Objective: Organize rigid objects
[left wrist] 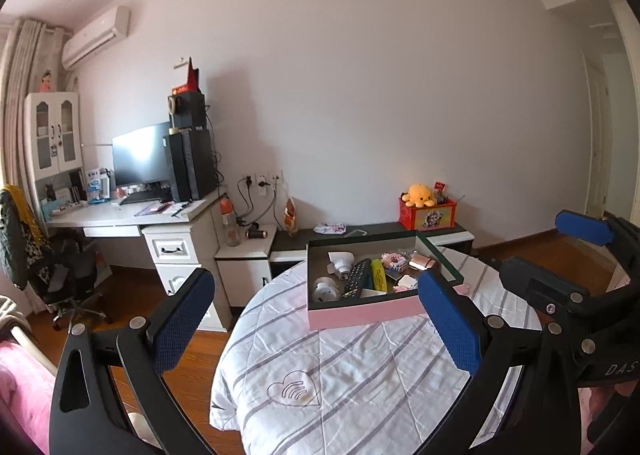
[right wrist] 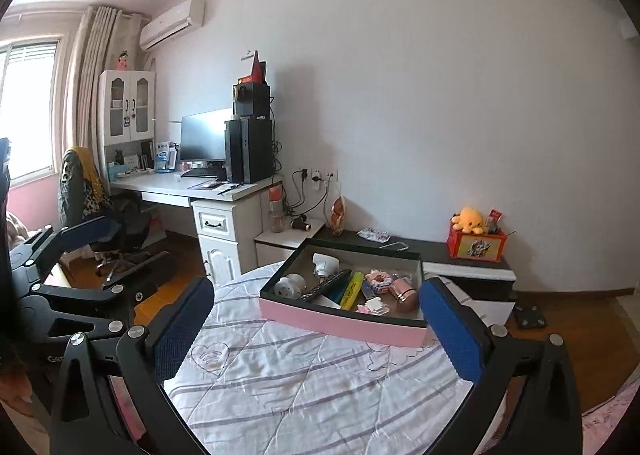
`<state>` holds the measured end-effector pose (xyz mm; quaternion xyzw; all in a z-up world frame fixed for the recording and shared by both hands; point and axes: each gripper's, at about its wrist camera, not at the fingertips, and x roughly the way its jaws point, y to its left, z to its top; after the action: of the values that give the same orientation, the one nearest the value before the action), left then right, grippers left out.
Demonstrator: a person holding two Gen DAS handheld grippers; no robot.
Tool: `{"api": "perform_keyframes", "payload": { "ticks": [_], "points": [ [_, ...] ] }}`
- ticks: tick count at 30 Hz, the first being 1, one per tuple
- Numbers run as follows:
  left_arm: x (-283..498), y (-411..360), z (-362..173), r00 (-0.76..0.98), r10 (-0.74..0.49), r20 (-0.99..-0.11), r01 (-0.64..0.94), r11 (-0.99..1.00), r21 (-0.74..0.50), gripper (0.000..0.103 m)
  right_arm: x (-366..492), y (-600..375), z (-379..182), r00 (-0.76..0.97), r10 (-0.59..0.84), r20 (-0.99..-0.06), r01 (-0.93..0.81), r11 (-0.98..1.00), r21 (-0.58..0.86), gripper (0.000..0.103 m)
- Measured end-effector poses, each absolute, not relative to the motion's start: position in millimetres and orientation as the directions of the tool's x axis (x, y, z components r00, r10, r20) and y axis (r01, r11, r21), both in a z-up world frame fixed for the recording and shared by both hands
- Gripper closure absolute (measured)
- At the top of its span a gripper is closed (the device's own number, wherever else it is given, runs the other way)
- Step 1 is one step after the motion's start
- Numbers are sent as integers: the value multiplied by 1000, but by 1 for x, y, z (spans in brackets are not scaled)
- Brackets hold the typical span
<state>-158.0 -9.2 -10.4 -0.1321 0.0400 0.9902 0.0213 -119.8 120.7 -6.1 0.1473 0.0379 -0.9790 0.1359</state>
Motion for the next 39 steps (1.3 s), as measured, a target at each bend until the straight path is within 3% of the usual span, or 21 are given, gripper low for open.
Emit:
{"api": "perform_keyframes", "payload": {
  "ticks": [14,39],
  "points": [
    [-79,-18,9,-987,-28,-157,14,-996,91,0,-52,110,14,-951,-219,-217,240,-968,-75,0],
    [10,-24,16,-997,3,-72,-5,-999,38,0,35,106,27,-979,-170,-110,182,-978,-107,0]
  ]
}}
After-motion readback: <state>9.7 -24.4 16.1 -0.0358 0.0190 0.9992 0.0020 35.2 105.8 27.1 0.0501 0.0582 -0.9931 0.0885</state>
